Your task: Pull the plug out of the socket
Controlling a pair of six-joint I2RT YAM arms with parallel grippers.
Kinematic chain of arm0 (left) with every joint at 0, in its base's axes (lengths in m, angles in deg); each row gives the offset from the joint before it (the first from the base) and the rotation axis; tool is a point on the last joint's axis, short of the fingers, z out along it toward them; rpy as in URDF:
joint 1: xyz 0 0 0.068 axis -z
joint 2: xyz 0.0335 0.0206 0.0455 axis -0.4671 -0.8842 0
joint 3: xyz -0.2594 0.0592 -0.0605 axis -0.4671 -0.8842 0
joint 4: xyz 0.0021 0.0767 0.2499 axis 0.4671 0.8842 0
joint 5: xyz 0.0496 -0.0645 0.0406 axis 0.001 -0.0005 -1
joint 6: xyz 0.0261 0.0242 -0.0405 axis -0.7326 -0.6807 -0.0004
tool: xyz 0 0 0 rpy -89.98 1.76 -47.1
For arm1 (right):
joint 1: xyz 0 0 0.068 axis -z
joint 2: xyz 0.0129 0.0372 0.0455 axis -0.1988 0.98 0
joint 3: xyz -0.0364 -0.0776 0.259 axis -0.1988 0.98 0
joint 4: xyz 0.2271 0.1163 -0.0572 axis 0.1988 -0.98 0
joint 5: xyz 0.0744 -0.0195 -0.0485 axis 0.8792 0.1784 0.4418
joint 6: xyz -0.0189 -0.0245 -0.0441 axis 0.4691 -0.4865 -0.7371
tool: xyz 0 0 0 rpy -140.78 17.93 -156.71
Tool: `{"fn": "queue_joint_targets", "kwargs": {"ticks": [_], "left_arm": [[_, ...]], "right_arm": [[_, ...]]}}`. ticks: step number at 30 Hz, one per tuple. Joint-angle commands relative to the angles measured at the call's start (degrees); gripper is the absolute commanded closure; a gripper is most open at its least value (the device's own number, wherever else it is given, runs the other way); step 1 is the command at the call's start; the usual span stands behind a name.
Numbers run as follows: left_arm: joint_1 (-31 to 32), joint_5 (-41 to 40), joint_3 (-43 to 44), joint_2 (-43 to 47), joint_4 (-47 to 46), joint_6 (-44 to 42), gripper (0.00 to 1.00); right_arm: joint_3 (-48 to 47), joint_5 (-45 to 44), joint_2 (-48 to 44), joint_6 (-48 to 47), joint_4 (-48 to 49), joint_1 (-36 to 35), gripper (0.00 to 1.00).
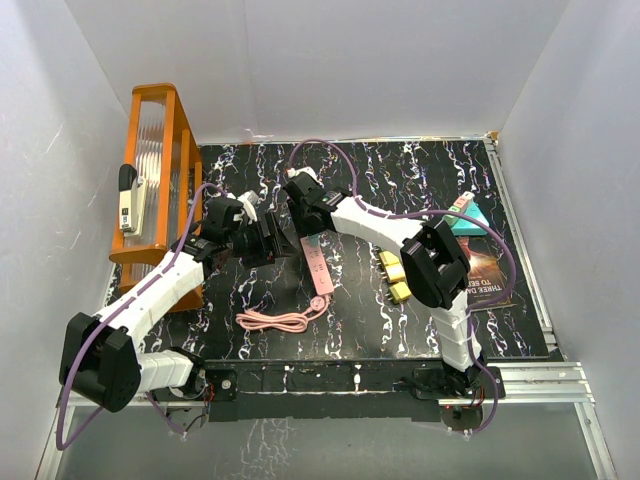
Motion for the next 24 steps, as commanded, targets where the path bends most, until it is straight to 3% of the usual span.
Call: {"fn": "queue_joint_targets", "kwargs": {"ticks": [1,12,17,24], "left_arm": [[0.23,0.44,0.23,0.02,-0.63,-0.27,0.25],[0.23,0.32,0.1,-1.5,-1.25,0.17,0.25],[0.23,-1.57,0.5,-1.89,-0.03,0.48,0.25],[0.22,-2.32,0.17,-5.18,-1.0,2.56,0.3]], "right_arm": [[-2.96,-1.0,0.49,0.77,0.82,-0.15,0.57],[-2.46,-0.67,1.45,0.68,1.84,0.0,0.59],[-2.37,1.08,1.63,0.77,2.38,0.53,0.65],[0.23,4.69,-0.57,1.21,3.82,1.62,0.84]]}}
